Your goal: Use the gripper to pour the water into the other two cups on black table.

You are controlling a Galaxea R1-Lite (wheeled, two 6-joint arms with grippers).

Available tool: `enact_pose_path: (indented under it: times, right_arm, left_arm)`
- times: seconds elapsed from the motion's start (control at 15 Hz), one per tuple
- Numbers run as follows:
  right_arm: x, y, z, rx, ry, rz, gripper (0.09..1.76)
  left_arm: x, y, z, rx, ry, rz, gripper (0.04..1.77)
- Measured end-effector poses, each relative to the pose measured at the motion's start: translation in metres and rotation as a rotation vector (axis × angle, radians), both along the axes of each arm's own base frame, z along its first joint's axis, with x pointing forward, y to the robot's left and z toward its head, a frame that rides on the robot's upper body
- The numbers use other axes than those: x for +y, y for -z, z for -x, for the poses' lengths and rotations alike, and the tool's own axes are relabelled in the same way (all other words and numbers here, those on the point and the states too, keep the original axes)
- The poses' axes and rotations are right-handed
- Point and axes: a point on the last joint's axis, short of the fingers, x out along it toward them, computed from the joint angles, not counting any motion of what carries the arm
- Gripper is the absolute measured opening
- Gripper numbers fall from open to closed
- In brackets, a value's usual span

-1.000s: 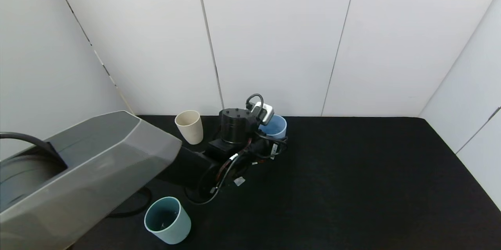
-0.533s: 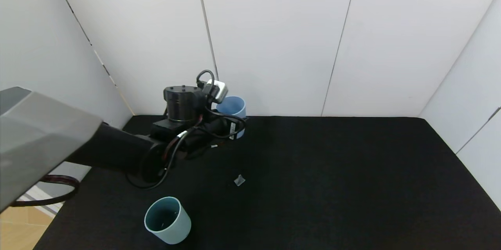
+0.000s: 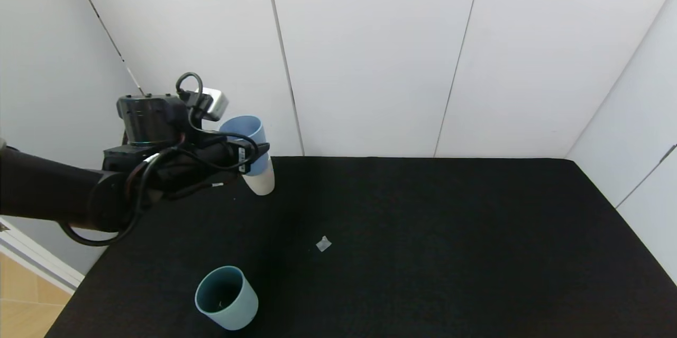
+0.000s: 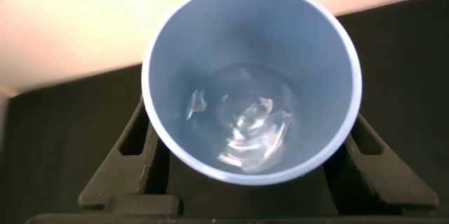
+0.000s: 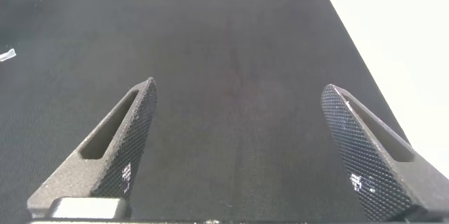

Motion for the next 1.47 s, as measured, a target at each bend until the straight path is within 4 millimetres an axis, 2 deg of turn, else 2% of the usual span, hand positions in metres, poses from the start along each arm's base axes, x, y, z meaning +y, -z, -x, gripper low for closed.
enact_pose_path:
  times: [0.27, 0.53, 0.93, 1.47]
  right_arm:
    - [0.000, 0.000, 0.000, 0.000, 0.000, 0.000, 1.71]
    - [0.000, 0.000, 0.000, 0.000, 0.000, 0.000, 1.71]
    - [0.000, 0.000, 0.000, 0.000, 0.000, 0.000, 1.71]
    - [0.000, 0.000, 0.000, 0.000, 0.000, 0.000, 1.71]
  left_arm:
    - [0.048, -0.007, 0.004, 0.012, -0.058, -0.055, 1.23]
    - [0.073, -0.002, -0.002, 0.020, -0.098, -0.155, 1.23]
    - [0.082, 0.012, -0.022, 0.079, -0.070, -0.300, 1.23]
    - [0.084, 0.015, -0.040, 0.127, -0.007, -0.506, 1.23]
